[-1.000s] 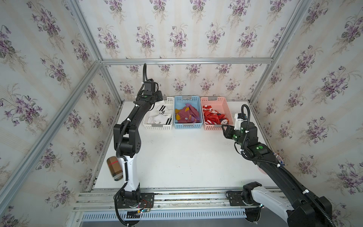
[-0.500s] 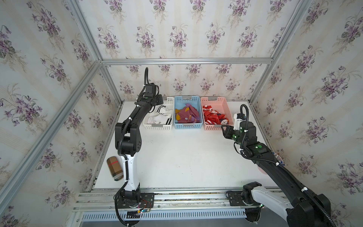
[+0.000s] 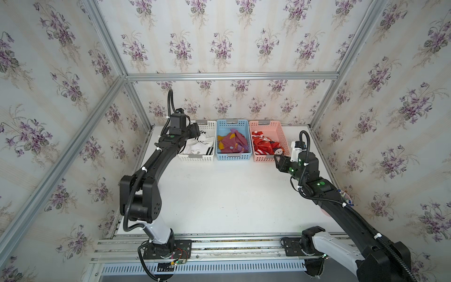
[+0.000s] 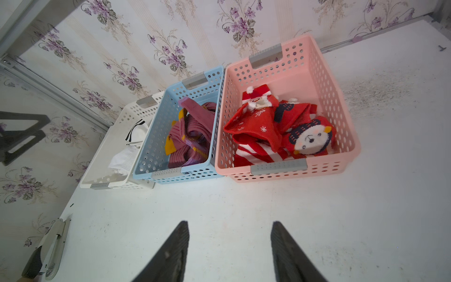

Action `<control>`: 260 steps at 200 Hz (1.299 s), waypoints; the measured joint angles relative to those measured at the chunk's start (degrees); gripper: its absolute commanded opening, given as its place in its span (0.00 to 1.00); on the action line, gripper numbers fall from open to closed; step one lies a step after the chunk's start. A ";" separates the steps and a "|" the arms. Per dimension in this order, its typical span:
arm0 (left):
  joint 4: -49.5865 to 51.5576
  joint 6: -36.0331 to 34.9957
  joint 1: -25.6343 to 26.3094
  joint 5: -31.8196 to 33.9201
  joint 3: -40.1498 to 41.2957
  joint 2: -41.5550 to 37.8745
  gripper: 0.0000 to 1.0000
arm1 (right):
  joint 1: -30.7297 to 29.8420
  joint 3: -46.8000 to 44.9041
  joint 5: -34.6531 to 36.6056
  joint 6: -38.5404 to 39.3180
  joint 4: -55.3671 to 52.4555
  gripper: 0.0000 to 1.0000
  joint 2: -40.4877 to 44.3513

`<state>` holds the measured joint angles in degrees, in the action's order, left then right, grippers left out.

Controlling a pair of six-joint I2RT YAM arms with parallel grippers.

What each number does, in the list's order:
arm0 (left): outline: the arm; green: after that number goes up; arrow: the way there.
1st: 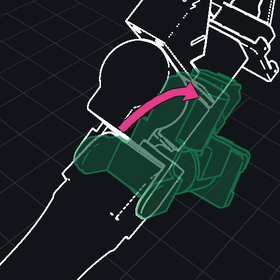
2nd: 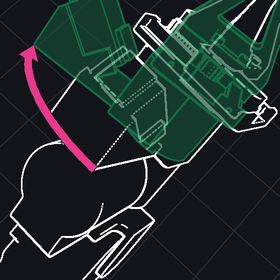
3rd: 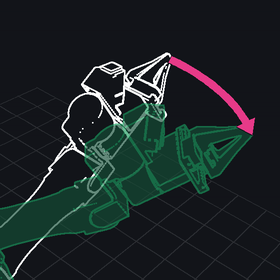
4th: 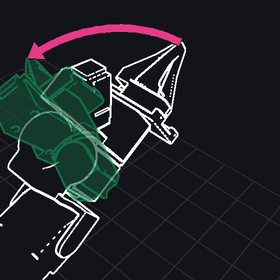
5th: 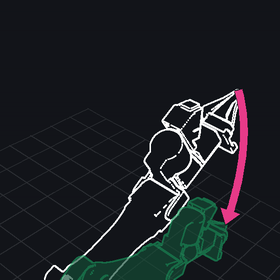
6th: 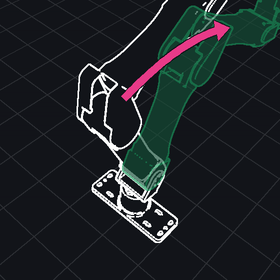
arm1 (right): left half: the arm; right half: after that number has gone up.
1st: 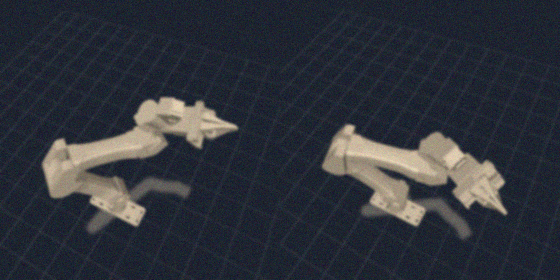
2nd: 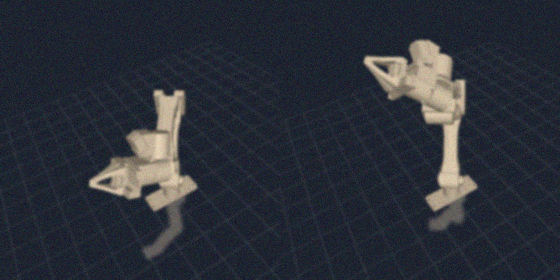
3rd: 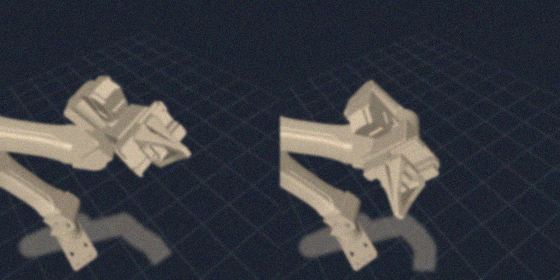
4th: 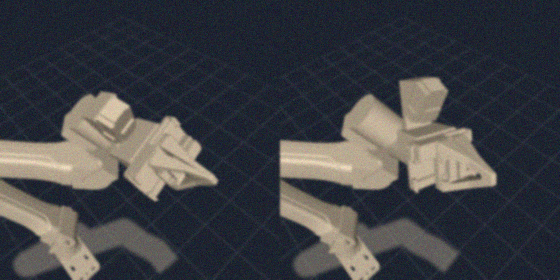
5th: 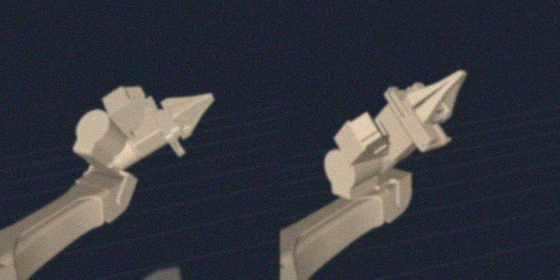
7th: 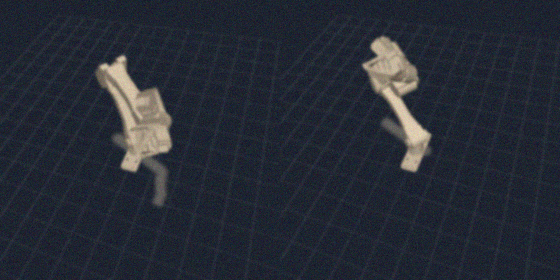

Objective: Sort the socks into the basket by color
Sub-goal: Place the sock in the bin, then reset both arms

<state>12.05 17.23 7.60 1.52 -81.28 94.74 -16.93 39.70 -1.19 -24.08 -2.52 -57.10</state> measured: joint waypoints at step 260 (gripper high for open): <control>10.03 -1.68 0.31 14.95 26.88 -30.03 1.00 | 1.05 5.90 25.86 11.04 7.04 1.00 -10.05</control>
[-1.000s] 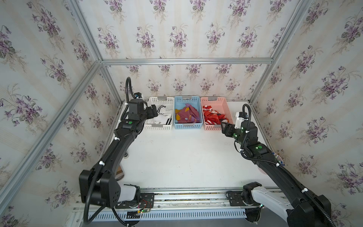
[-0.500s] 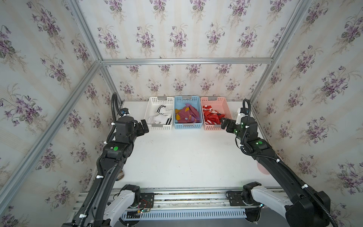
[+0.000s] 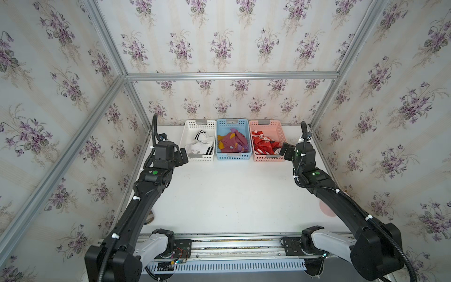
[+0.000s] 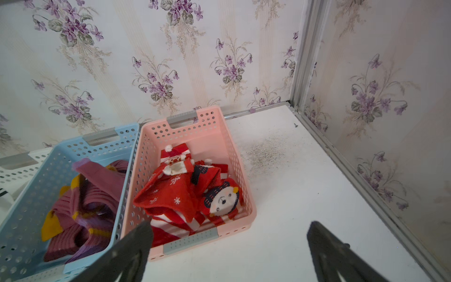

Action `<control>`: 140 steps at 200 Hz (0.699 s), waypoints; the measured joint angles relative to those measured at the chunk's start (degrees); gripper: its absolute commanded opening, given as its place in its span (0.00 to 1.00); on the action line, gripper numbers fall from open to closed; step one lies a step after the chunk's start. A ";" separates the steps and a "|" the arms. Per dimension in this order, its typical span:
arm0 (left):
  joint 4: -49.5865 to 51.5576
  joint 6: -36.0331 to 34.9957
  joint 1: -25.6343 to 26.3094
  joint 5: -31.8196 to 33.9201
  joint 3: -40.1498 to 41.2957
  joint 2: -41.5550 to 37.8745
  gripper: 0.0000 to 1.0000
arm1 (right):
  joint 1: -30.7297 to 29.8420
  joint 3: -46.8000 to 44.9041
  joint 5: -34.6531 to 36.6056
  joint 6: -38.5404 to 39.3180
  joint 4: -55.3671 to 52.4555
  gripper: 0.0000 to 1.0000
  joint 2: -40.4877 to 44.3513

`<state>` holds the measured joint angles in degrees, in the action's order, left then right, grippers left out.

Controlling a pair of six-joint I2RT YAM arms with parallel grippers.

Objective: Sort the socks into the basket by color
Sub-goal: Reset both arms

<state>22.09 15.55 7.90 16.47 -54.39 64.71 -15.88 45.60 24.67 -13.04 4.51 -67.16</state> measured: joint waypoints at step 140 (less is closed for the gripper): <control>-42.07 -10.99 -0.37 5.49 22.58 18.49 1.00 | 3.65 -23.34 -2.29 9.07 34.77 1.00 -5.31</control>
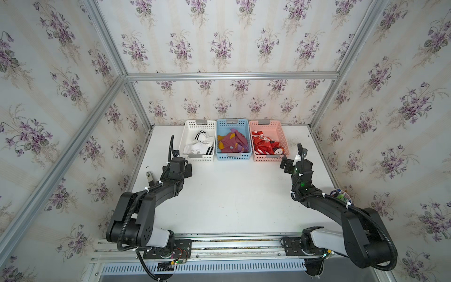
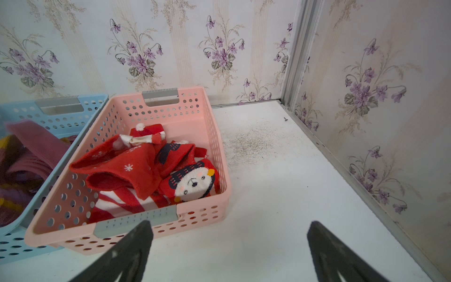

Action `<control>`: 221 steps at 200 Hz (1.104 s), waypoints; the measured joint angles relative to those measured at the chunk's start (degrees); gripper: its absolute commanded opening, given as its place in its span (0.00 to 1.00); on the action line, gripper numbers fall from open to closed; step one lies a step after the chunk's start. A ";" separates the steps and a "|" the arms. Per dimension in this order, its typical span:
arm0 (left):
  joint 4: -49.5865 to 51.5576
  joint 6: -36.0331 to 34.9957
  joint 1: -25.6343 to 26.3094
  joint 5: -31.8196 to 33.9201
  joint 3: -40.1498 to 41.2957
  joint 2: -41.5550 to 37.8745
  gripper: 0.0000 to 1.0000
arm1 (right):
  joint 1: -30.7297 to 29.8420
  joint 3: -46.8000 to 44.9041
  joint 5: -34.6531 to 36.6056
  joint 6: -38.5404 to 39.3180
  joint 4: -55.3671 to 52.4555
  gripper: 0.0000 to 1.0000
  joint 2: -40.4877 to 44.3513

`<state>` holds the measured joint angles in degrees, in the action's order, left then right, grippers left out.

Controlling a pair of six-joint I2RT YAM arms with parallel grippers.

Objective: Sort the socks into the basket by color
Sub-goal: Reset both arms

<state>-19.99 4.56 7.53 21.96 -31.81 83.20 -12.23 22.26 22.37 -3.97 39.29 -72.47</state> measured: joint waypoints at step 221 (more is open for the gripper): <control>-24.09 -5.90 0.07 -8.70 8.59 3.67 1.00 | 9.99 -10.62 -25.59 5.35 32.87 1.00 -15.21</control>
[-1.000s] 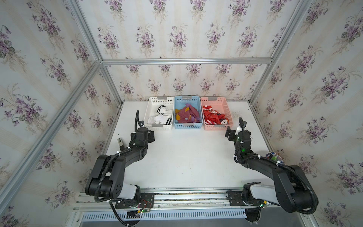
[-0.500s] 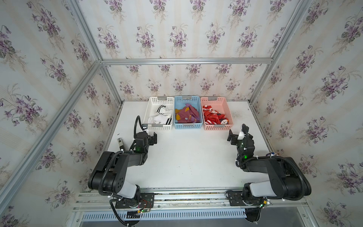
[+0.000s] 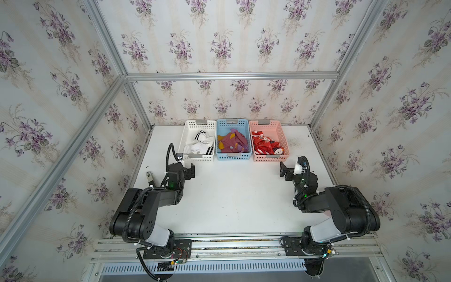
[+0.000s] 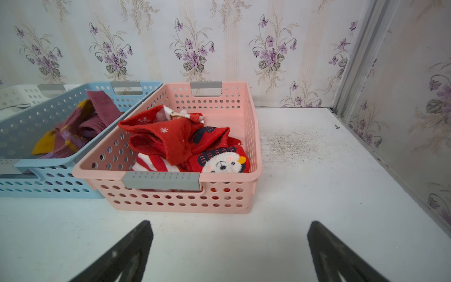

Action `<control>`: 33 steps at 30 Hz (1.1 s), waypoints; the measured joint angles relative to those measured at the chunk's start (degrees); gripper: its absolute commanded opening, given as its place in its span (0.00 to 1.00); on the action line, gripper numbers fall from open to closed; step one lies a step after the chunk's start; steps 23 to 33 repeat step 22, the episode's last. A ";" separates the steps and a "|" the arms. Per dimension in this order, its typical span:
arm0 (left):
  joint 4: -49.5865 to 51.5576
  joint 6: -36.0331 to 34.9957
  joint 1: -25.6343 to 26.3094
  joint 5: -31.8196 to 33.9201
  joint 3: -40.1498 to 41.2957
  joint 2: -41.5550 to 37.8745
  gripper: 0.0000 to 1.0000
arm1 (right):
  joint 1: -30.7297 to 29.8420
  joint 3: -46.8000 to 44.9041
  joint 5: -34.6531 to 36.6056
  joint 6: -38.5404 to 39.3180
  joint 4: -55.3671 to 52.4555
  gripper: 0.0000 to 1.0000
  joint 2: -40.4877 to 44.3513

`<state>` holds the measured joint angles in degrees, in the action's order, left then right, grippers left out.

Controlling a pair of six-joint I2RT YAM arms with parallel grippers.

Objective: Sort the socks into the basket by color
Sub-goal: Reset both arms

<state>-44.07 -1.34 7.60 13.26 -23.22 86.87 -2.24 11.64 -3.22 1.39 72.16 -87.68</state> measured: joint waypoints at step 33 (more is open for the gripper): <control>0.00 0.00 0.00 -0.04 0.00 0.00 1.00 | 0.00 0.31 -1.05 0.11 -0.07 1.00 -0.11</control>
